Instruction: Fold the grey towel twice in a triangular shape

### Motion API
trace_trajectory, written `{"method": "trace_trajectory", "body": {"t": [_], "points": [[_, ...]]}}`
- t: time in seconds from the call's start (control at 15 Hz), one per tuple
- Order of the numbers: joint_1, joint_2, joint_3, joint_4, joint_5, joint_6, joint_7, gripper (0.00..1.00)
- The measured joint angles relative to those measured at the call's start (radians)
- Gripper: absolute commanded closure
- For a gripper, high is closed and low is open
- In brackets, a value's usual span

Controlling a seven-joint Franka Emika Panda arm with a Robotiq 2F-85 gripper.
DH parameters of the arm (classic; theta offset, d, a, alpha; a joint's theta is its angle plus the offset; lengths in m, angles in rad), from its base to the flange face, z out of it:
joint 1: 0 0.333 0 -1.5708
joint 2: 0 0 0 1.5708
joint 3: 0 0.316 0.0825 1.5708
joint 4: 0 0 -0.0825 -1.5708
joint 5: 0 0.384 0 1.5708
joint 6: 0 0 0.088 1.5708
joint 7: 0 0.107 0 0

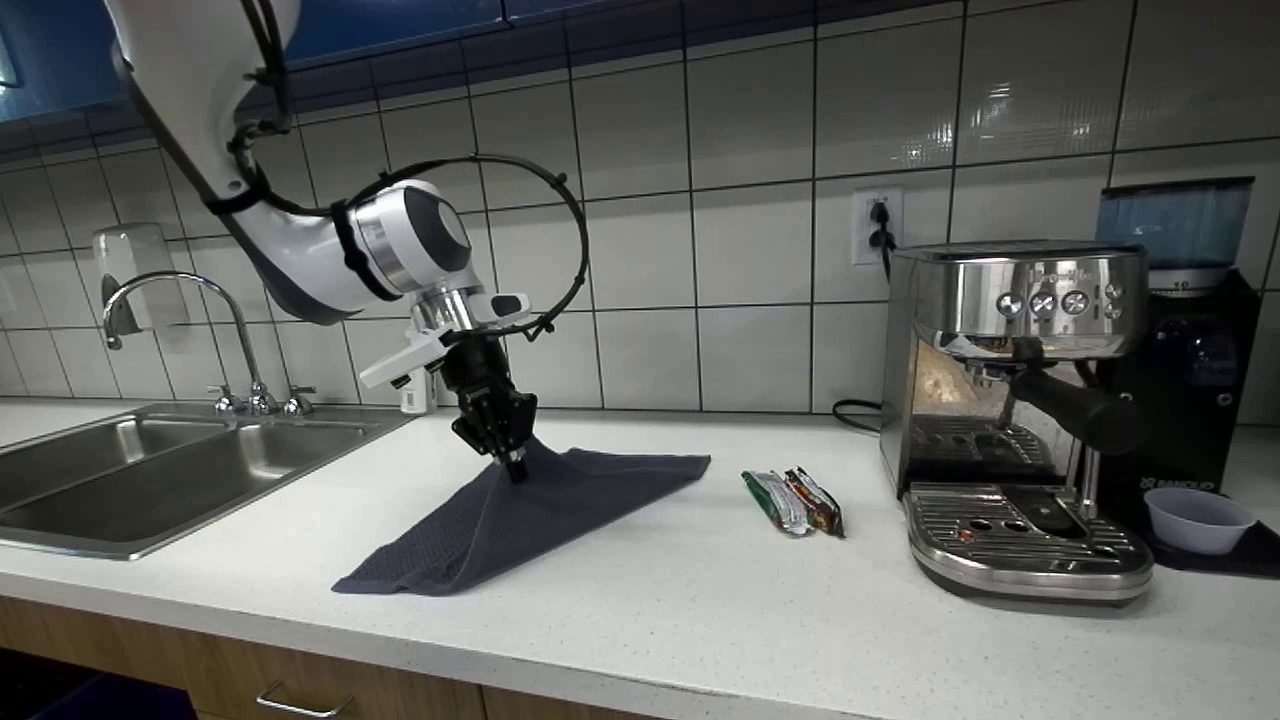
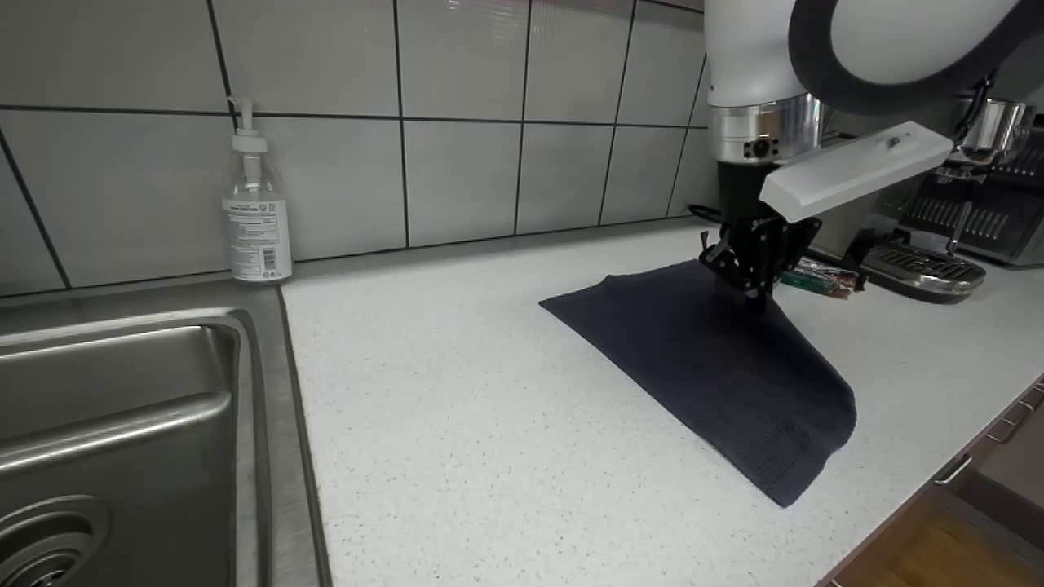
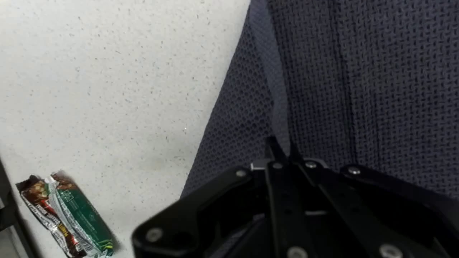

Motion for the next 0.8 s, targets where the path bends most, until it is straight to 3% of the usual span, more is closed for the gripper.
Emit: {"method": "trace_trajectory", "body": {"t": [0.8], "points": [[0.024,0.11,0.023,0.177,0.029,-0.031,-0.04,0.99]]}}
